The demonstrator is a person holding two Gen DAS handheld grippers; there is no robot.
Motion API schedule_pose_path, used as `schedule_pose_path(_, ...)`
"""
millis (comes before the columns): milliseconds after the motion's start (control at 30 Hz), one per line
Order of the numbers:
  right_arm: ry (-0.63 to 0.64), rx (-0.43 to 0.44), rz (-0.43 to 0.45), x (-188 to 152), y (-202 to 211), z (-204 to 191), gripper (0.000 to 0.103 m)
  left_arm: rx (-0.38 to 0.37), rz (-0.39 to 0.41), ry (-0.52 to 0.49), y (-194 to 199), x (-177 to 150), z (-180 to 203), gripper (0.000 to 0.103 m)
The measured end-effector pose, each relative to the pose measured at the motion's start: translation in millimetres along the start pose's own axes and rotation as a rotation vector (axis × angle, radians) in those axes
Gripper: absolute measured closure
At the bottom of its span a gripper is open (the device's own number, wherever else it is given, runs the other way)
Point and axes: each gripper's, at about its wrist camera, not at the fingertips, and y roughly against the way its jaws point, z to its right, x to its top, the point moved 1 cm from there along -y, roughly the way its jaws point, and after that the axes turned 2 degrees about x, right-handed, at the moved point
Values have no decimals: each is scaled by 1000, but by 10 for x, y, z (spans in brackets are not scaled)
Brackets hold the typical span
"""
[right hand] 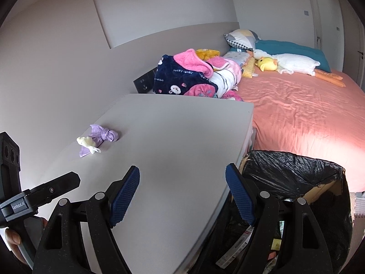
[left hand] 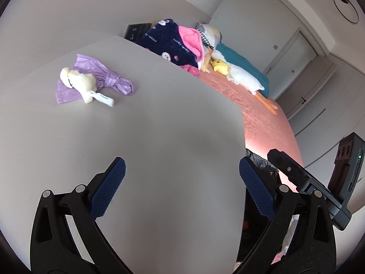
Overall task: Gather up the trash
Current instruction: 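Move both grippers back to the desk toward the plush toy and purple bag, then grasp the white plush toy with the left gripper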
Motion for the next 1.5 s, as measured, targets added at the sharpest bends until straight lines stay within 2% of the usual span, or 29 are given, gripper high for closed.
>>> schedule_pose_path(367,20,55,-10,185,-325,-279,25,104,27,32,-40,310,-359,7)
schedule_pose_path(700,38,85,-25,271,-575,-436,25,206,-11,135,-289,508,-727,7)
schedule_pose_path(1000,51,90,-37,358,-759,-536,25,316,-7,179,-384,804,-915,8)
schedule_pose_path(1267,69,103,-59,473,-997,-677,25,368,-46,226,-538,959,-1096,18)
schedule_pose_path(1367,83,107,-64,484,-1057,-735,25,366,-73,256,-623,993,-1172,28)
schedule_pose_path(1433,91,108,-68,487,-1095,-770,25,348,-88,282,-660,994,-1221,45)
schedule_pose_path(1500,98,111,-73,491,-1127,-800,25,336,-102,311,-699,997,-1275,46)
